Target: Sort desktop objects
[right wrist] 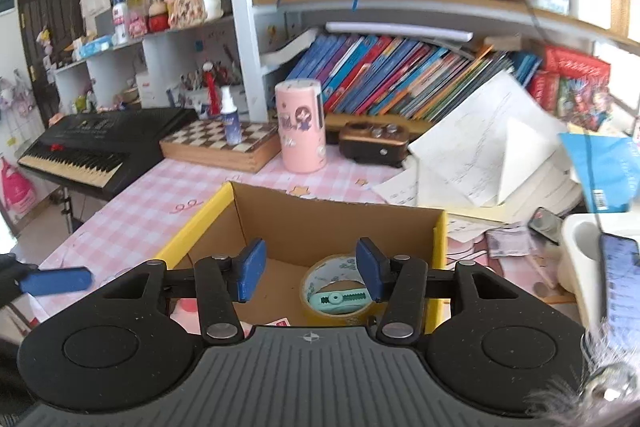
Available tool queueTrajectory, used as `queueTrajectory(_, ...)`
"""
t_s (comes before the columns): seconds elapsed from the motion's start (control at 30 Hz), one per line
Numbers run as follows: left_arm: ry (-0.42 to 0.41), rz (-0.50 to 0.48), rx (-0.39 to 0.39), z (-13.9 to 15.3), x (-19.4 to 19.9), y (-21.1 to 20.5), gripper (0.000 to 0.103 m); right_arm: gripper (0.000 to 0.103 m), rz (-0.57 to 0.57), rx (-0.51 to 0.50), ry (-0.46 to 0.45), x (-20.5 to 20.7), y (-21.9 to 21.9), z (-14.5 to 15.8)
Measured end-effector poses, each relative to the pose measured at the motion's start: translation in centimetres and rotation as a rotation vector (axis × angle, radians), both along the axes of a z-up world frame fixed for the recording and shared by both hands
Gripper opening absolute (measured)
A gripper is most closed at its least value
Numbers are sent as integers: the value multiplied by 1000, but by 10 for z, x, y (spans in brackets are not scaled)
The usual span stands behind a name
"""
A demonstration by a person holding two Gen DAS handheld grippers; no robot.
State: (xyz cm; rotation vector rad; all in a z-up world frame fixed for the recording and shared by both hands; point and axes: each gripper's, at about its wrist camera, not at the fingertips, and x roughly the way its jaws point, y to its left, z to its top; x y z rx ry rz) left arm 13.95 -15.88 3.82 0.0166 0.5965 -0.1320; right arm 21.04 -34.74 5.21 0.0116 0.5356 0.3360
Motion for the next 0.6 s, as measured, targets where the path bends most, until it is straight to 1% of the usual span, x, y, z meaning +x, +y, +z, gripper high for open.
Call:
queueTrajectory(0.07, -13, 32, -4, 3, -7, 13, 83, 50, -34, 11, -16, -13, 0, 2)
queueTrajectory(0.2, -44, 97, 7, 7, -25, 35, 88, 54, -88, 20, -45, -38, 6, 4)
queueTrajectory(0.27, -54, 121, 4, 7, -34, 45, 89, 60, -98, 4, -52, -50, 13, 3)
queueTrajectory(0.4, -54, 154, 1, 5, -52, 65, 90, 63, -115, -34, -50, -75, 29, -3)
queueTrajectory(0.5, -45, 170, -4, 1, -67, 79, 92, 66, -139, -44, -40, -93, 40, -8)
queueTrajectory(0.6, -33, 175, -6, -3, -80, 91, 92, 67, -167, -45, -28, -114, 52, -13)
